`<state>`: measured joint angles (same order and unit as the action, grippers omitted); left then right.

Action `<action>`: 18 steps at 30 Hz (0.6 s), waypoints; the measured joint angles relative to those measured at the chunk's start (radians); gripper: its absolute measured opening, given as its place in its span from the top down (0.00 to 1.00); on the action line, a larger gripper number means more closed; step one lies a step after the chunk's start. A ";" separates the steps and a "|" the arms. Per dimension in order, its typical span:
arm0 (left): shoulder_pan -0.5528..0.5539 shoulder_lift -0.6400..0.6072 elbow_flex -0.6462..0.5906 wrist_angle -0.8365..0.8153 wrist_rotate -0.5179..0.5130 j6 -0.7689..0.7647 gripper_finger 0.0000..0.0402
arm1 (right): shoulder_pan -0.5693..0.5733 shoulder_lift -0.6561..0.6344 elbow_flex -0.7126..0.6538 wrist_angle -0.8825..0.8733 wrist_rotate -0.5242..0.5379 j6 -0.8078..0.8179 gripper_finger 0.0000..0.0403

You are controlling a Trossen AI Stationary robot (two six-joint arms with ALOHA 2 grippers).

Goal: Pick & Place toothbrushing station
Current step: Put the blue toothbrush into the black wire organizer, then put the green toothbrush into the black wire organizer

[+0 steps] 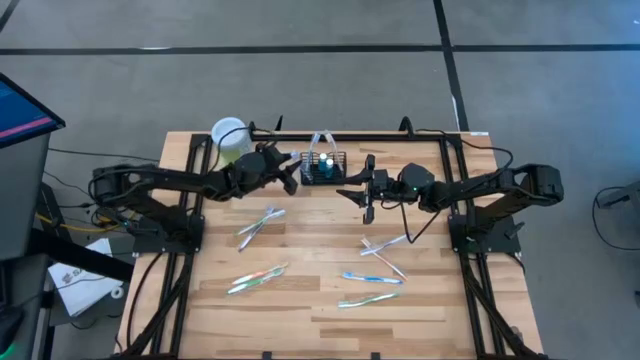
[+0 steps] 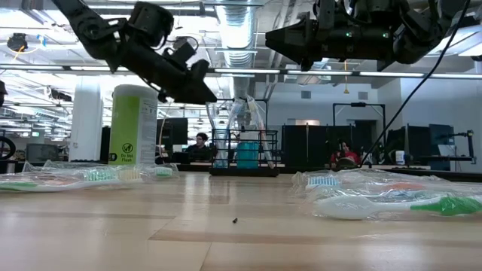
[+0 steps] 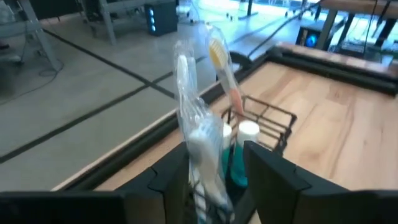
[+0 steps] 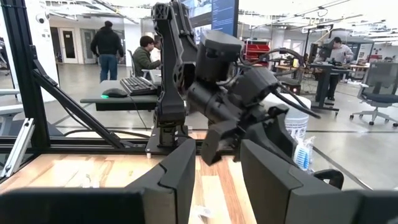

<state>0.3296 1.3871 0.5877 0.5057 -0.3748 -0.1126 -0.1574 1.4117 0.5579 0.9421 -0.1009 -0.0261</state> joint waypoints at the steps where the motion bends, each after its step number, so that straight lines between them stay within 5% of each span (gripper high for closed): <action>1: -0.005 -0.018 0.000 -0.035 0.001 -0.002 0.63 | 0.000 0.000 0.000 0.000 0.000 0.000 0.71; 18: -0.188 -0.170 0.000 -0.578 0.060 -0.176 0.64 | 0.000 0.000 0.000 -0.003 0.000 0.000 0.71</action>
<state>0.1415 1.2171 0.5873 -0.0722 -0.3145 -0.2886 -0.1574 1.4117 0.5579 0.9390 -0.1009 -0.0257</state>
